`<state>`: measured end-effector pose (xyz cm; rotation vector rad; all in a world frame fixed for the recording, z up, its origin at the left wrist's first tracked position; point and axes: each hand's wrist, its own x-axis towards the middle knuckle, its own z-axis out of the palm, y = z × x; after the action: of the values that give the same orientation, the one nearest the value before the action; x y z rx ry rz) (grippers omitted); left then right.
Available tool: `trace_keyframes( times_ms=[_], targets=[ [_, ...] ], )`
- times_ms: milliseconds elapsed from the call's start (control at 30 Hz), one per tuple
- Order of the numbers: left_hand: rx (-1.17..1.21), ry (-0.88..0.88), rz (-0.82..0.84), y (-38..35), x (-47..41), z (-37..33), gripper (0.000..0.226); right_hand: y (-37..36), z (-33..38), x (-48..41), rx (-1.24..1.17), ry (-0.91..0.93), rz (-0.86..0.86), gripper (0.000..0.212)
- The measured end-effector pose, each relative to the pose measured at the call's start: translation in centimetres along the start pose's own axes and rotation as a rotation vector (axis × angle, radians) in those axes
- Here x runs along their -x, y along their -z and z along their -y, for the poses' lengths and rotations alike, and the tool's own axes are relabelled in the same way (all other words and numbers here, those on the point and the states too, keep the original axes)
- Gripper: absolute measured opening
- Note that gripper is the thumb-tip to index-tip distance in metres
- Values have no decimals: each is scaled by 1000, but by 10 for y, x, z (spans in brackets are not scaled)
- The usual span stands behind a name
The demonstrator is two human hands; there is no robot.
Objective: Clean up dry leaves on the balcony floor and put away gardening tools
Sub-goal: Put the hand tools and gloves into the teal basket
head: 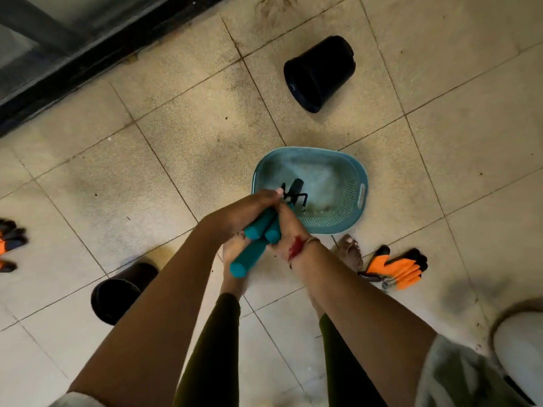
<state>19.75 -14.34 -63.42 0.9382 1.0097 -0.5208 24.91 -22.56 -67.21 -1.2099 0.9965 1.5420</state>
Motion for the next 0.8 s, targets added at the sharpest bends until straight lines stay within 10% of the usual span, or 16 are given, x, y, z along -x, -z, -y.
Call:
trace_keyframes(
  times_ms=[500, 800],
  targets=[
    [160, 42, -328, 30, 3, 59, 33, -15, -6, -47, 338, 62, -262, 35],
    [-215, 167, -307, 40, -16, 45, 36, 10, -6, -47, 637, 224, -386, 62]
  ],
)
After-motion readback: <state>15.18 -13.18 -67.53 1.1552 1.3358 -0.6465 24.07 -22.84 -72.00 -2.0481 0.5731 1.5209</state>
